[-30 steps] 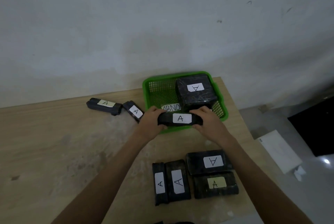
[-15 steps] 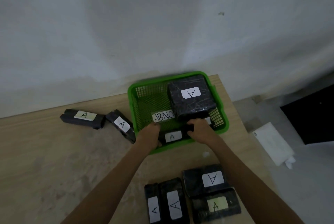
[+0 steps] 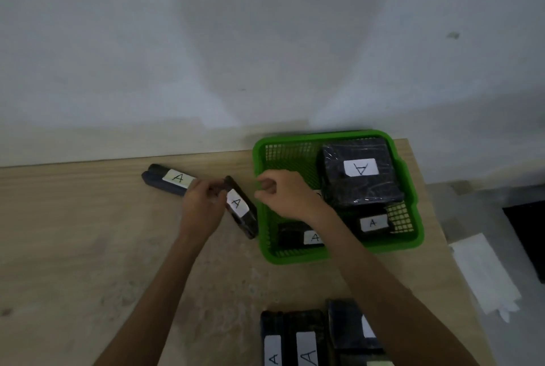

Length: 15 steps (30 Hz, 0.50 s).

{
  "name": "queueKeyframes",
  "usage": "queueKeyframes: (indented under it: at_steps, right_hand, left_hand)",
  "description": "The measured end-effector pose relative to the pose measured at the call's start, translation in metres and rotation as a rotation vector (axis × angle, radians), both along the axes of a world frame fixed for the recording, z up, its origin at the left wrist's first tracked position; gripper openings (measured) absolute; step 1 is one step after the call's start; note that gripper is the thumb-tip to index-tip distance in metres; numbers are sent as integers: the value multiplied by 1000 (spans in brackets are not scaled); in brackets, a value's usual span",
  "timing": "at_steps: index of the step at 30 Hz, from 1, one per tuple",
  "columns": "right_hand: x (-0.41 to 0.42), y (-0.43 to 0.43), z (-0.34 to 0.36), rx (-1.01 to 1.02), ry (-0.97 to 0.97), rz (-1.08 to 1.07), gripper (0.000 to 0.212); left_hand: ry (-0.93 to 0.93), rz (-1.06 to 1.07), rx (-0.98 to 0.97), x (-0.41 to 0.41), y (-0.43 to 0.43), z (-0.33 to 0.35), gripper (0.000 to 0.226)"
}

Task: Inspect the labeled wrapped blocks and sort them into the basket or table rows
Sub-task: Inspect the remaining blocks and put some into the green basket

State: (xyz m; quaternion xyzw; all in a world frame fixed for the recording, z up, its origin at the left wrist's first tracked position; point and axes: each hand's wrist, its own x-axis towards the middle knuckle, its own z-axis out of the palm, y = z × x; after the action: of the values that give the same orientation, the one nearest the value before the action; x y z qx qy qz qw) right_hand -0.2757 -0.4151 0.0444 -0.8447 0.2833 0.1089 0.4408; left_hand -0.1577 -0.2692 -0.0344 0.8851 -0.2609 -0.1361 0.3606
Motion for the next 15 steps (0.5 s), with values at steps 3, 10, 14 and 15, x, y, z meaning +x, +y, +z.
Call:
queueKeyframes:
  at_steps: [3, 10, 14, 15]
  right_hand:
    - [36, 26, -19, 94, 27, 4, 43]
    - [76, 79, -93, -77, 219, -84, 45]
    - [78, 94, -122, -293, 309, -83, 47]
    - [78, 96, -125, -341, 328, -75, 49]
  left_hand:
    - [155, 45, 78, 15, 13, -21, 22]
    - [713, 205, 180, 18, 28, -48, 38]
    - [799, 261, 113, 19, 33, -54, 36]
    - [834, 278, 101, 20, 33, -53, 34]
